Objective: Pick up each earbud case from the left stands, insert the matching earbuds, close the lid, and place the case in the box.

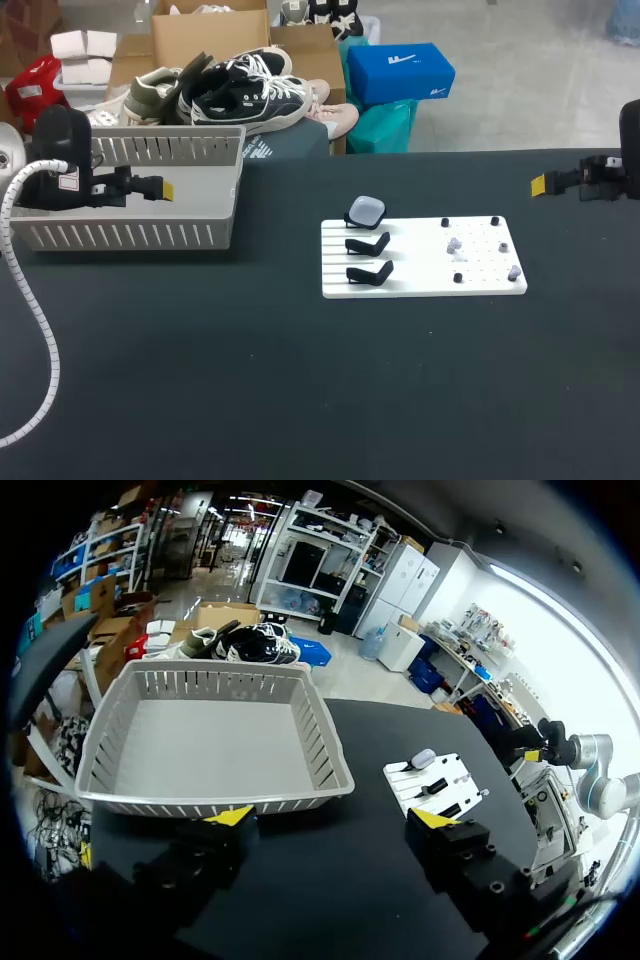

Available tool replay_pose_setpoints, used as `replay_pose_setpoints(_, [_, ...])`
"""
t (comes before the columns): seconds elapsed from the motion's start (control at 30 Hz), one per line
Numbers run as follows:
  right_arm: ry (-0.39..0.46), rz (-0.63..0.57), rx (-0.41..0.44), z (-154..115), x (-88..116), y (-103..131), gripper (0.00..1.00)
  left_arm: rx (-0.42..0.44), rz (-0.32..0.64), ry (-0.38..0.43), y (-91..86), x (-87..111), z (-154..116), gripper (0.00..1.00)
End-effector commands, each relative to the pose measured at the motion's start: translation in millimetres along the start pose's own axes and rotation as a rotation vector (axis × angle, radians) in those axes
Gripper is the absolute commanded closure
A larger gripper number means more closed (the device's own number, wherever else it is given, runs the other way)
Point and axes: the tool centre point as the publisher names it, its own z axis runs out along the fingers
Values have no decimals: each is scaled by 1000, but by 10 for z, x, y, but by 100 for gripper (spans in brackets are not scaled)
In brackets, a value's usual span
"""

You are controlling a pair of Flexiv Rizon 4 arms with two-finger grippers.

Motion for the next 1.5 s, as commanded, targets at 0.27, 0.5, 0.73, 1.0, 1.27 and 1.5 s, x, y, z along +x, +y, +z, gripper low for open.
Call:
replay_pose_setpoints(0.27, [0, 0, 0, 0, 0, 0, 0, 0, 0, 0, 0, 0, 0, 0])
replay_pose_setpoints(0.5, [0, 0, 0, 0, 0, 0, 0, 0, 0, 0, 0, 0, 0, 0])
replay_pose_setpoints(0.73, [0, 0, 0, 0, 0, 0, 0, -39, 46, -22, -6, -65, 54, 0])
replay_pose_setpoints(1.0, [0, 0, 0, 0, 0, 0, 0, 57, 302, -16, -151, -346, 232, 0])
replay_pose_setpoints(1.27, [0, 0, 0, 0, 0, 0, 0, 319, 595, 53, -388, -450, 396, 0])
replay_pose_setpoints(1.5, [0, 0, 0, 0, 0, 0, 0, 423, 790, 30, -529, -443, 656, 0])
